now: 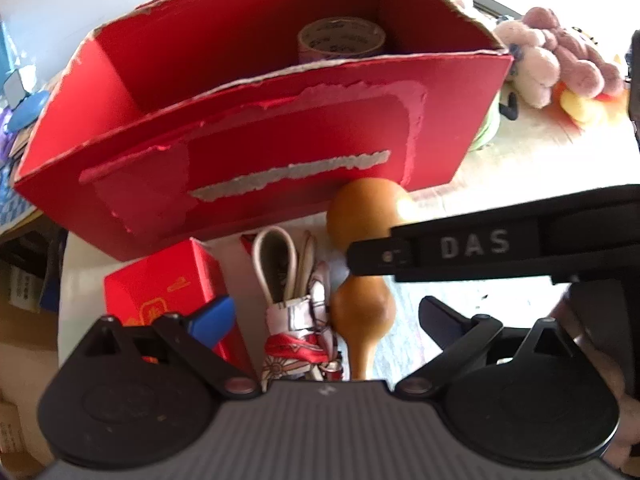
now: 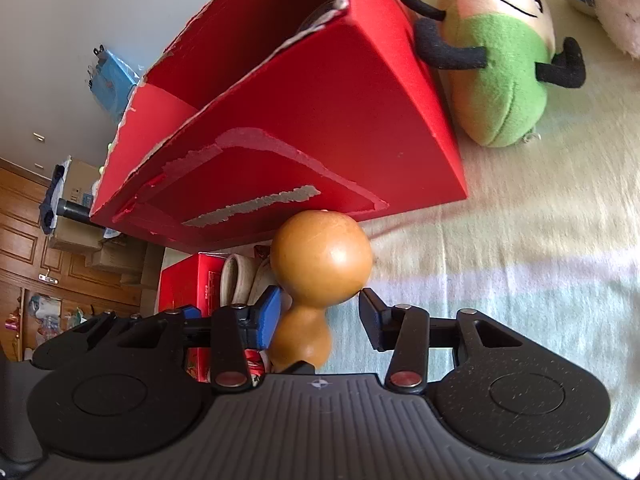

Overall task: Organize objects
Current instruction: 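Close the right gripper around the orange gourd's neck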

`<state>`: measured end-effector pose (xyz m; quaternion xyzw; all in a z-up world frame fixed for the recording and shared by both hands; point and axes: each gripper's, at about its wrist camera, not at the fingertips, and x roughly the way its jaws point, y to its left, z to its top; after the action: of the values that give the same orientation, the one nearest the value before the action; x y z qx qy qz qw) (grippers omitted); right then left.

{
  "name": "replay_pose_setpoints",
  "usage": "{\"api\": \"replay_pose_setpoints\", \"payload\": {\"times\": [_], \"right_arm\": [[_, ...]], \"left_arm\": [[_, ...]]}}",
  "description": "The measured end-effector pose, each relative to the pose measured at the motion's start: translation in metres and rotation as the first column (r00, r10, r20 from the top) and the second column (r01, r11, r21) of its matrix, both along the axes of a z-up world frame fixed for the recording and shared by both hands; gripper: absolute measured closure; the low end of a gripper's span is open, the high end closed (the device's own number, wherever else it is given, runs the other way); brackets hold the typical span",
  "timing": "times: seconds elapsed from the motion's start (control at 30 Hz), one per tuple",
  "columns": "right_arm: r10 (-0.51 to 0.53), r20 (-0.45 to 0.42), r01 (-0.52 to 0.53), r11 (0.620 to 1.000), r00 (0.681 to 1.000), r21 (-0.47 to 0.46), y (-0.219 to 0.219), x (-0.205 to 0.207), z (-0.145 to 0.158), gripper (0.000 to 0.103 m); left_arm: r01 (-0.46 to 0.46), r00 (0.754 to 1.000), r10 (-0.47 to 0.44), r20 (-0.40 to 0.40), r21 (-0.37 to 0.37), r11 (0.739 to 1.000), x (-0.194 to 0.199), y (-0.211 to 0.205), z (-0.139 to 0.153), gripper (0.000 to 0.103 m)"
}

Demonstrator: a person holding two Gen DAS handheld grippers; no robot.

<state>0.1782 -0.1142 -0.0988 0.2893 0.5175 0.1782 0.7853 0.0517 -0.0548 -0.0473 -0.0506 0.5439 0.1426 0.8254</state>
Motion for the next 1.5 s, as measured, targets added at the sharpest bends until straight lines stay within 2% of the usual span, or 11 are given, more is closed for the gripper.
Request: {"api": "replay_pose_setpoints", "payload": {"times": [0.53, 0.6, 0.8, 1.03, 1.23, 1.37, 1.5], "right_arm": [[-0.001, 0.008, 0.001, 1.0, 1.0, -0.026, 0.009, 0.005, -0.003, 0.049], [-0.002, 0.006, 0.002, 1.0, 1.0, -0.02, 0.007, 0.005, -0.003, 0.049], [-0.026, 0.011, 0.026, 0.999, 1.0, -0.044, 0.005, 0.001, 0.0, 0.049], [-0.095, -0.008, 0.094, 0.993, 0.995, -0.074, -0.016, -0.005, 0.001, 0.049], [-0.154, -0.044, 0.151, 0.987, 0.987, -0.051, -0.033, -0.011, -0.001, 0.047], [-0.173, -0.047, 0.171, 0.984, 0.984, -0.043, -0.038, -0.014, -0.002, 0.045], [-0.191, -0.049, 0.189, 0.981, 0.98, -0.045, -0.044, -0.017, -0.002, 0.046]], "left_arm": [[0.051, 0.998, -0.046, 0.05, -0.085, 0.995, -0.005, 0.016, -0.004, 0.004], [0.028, 0.998, -0.023, 0.057, -0.084, 0.996, -0.003, 0.015, -0.005, 0.004], [0.074, 0.995, -0.067, 0.068, -0.093, 0.993, 0.0, 0.011, -0.004, 0.004], [0.134, 0.99, -0.13, 0.05, -0.082, 0.988, 0.015, -0.004, -0.007, 0.004], [0.194, 0.98, -0.191, 0.047, -0.056, 0.979, 0.025, -0.023, -0.012, 0.004], [0.239, 0.97, -0.237, 0.048, -0.052, 0.97, 0.03, -0.035, -0.011, 0.009], [0.248, 0.968, -0.246, 0.049, -0.053, 0.967, 0.032, -0.04, -0.01, 0.01]]}}
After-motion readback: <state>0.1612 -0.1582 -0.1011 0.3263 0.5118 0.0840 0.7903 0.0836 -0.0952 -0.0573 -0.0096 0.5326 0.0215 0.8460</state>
